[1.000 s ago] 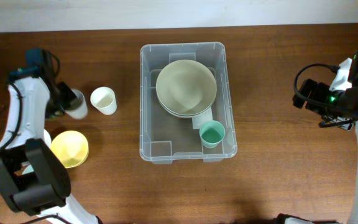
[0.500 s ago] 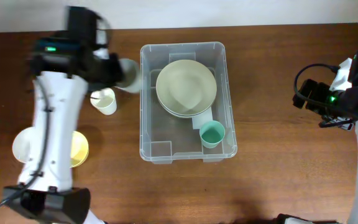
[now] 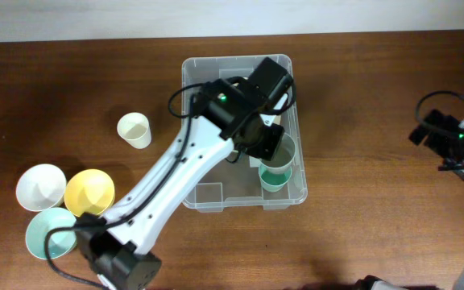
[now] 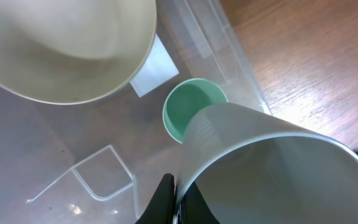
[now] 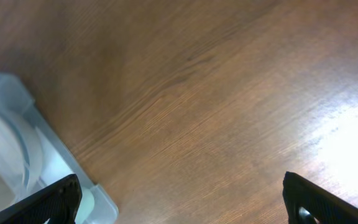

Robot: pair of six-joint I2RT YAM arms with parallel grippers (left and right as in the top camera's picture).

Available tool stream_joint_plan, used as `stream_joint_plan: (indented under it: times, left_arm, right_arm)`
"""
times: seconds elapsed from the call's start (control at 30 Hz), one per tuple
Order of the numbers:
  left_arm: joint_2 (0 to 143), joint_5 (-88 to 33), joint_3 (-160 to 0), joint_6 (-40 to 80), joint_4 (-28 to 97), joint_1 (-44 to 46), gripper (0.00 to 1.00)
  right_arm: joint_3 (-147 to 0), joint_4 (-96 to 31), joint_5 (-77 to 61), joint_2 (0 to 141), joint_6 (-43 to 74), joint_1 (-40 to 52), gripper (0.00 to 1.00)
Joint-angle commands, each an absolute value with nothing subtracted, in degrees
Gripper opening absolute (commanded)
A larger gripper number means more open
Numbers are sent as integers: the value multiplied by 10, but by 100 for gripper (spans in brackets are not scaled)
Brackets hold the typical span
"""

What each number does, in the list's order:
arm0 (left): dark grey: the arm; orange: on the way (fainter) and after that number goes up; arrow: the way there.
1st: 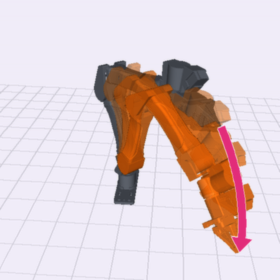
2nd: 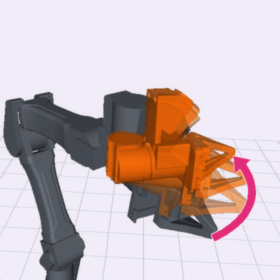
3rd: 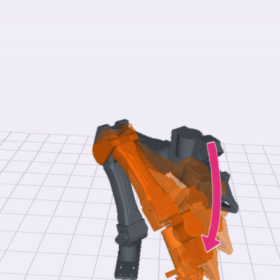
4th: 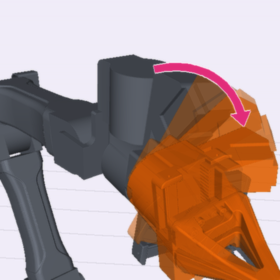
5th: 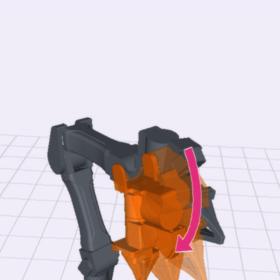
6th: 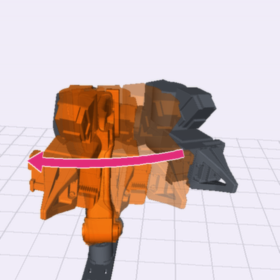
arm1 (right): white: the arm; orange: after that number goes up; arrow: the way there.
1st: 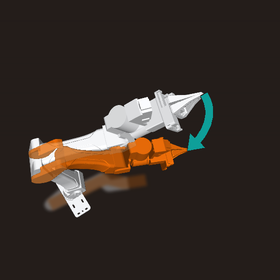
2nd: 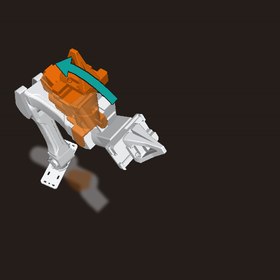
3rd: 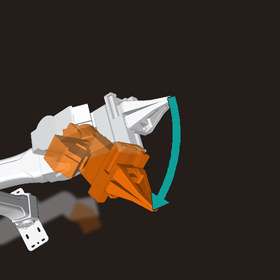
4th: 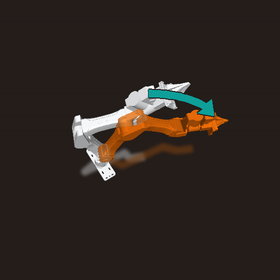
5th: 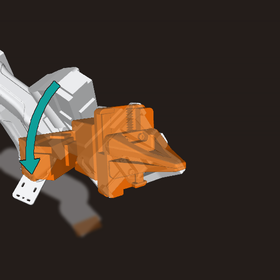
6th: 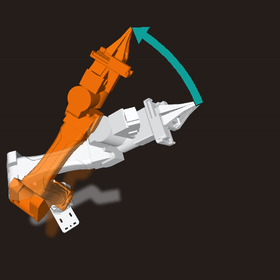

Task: Pack container
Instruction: 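Carry the white cup with left gripper and drop it onto green cup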

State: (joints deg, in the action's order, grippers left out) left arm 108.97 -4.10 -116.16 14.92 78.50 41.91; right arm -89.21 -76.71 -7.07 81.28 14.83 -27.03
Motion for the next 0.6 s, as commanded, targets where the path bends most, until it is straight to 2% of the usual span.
stream_joint_plan:
  times: [0.0,0.27,0.37,0.47,0.57]
  left_arm:
    - [1115,-39,-1169,138,792,423,1]
    - [1170,-52,-1169,138,811,423,2]
    - [1172,-52,-1169,138,811,423,15]
    - [1172,-51,-1169,138,811,422,45]
    - [1171,-29,-1174,138,822,418,46]
  right_arm:
    - [-894,-770,-99,811,153,-285,99]
    - [-893,-770,-99,811,153,-285,99]
    - [-894,-770,-99,811,153,-285,99]
    - [-893,-770,-99,811,153,-285,99]
    - [-893,-770,-99,811,153,-285,99]
